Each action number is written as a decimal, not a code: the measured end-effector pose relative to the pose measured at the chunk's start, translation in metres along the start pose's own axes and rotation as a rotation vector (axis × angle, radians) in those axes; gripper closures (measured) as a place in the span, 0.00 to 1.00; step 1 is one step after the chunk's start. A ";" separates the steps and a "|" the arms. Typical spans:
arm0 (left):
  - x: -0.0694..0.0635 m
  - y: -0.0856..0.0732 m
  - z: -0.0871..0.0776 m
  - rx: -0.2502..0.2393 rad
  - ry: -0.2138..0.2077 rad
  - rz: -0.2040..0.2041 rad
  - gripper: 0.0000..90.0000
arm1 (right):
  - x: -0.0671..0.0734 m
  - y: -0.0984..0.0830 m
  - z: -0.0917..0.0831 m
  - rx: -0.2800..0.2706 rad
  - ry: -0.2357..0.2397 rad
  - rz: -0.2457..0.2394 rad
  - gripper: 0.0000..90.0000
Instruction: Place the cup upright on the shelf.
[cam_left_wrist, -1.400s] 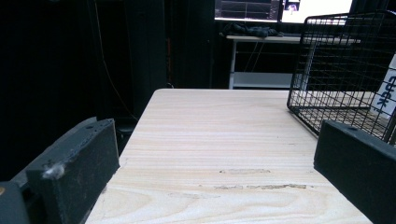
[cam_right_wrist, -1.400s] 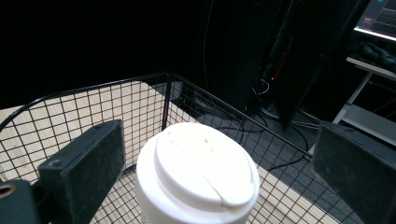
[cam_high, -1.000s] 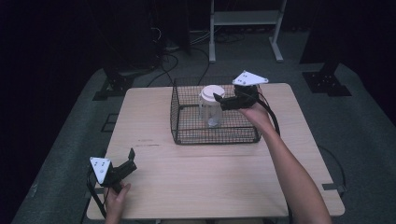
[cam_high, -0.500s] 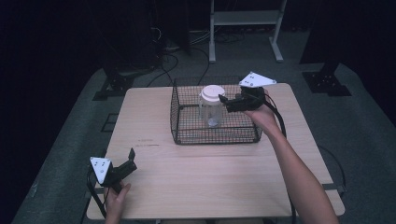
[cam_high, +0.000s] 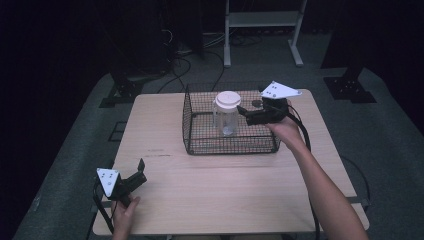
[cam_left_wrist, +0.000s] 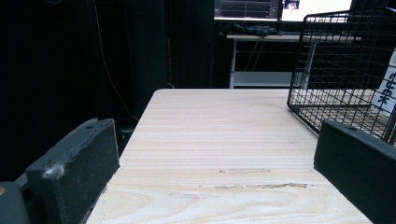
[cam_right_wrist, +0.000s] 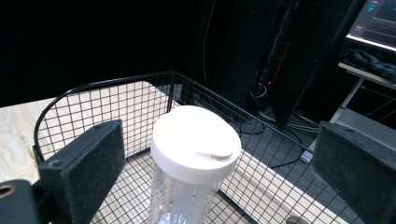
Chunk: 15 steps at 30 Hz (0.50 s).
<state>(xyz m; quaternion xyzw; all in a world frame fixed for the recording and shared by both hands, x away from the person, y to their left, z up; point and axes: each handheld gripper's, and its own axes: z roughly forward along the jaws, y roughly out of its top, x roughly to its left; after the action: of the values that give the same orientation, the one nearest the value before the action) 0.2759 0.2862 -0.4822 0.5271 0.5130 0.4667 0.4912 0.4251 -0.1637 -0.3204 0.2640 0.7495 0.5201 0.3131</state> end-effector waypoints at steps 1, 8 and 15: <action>0.000 0.000 0.000 0.001 0.001 0.000 0.00 | 0.000 -0.001 -0.001 0.002 -0.001 0.001 0.02; 0.000 0.000 0.000 0.000 0.001 -0.001 0.00 | -0.001 -0.005 -0.010 0.003 -0.001 0.009 0.02; 0.000 0.000 0.000 0.000 0.001 0.001 0.00 | -0.002 -0.011 -0.019 0.006 -0.005 0.014 0.02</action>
<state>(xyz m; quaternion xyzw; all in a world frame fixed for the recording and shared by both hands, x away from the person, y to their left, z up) 0.2759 0.2862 -0.4822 0.5271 0.5128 0.4672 0.4909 0.4112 -0.1800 -0.3251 0.2714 0.7485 0.5194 0.3103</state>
